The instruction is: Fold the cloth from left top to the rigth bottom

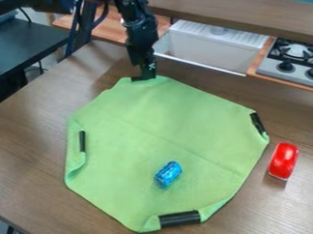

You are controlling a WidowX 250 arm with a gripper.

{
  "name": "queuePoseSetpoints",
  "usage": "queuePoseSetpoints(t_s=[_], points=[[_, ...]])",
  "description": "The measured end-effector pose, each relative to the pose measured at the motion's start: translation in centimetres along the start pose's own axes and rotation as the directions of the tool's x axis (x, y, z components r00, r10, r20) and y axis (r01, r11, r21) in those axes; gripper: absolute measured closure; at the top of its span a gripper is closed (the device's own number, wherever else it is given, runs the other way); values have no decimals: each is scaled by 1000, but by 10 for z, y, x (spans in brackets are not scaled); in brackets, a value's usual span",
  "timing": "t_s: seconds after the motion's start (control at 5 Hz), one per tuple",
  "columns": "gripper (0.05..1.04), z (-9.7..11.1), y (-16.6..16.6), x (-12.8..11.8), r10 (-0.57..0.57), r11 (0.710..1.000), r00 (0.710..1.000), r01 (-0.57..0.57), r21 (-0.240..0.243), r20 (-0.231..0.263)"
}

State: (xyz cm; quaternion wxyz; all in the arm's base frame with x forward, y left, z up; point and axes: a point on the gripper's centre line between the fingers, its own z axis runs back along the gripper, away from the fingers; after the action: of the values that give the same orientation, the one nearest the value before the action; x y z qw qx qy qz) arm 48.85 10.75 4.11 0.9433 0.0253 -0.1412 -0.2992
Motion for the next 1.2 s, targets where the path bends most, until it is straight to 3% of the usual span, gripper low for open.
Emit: queuePoseSetpoints(t_s=[0.2,0.4,0.8,1.0,1.2], points=[[128,-5,0,-4,1,1000,1000,-1,5,-26],[349,-20,-8,-7,-8,1000,998,8,-8,-69],[881,-23,-15,-8,-19,1000,997,20,13,-74],[989,-17,-28,-14,-27,1000,999,27,-14,-43],[1023,15,-56,-28,-72,997,997,72,-22,15]])
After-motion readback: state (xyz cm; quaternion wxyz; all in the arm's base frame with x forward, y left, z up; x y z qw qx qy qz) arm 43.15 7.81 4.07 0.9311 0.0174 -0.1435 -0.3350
